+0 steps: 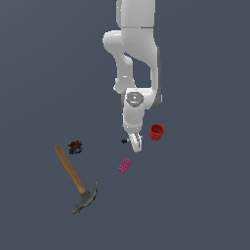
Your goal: Pick up a designated object from a clutter of objects.
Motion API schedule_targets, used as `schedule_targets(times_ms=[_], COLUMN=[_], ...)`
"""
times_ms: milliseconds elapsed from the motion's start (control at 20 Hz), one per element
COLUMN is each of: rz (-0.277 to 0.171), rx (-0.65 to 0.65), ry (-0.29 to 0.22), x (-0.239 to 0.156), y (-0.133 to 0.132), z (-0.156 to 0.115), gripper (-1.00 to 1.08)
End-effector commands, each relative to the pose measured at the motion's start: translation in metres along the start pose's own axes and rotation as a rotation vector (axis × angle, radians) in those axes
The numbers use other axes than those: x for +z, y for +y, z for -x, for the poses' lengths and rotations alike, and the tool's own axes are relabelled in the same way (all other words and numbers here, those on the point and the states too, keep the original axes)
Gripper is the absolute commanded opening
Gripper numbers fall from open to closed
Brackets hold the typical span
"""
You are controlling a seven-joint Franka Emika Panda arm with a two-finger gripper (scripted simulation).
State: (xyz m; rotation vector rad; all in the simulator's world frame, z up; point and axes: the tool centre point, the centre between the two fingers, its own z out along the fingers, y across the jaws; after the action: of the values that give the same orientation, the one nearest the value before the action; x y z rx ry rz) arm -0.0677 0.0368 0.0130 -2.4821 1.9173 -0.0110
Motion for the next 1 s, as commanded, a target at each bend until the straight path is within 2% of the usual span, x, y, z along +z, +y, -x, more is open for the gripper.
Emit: schedule_targets(times_ms=[0,500,950], rz=[0.003,0.003,0.004], rx=[-0.003,-0.002,-0.002], ry=[-0.001,-0.002,-0.001], x=[0.001,-0.025,-0.085], y=[0.001,0.001,0.001], z=[0.002,0.012,0.035], gripper=[-1.00,-1.00,-1.00])
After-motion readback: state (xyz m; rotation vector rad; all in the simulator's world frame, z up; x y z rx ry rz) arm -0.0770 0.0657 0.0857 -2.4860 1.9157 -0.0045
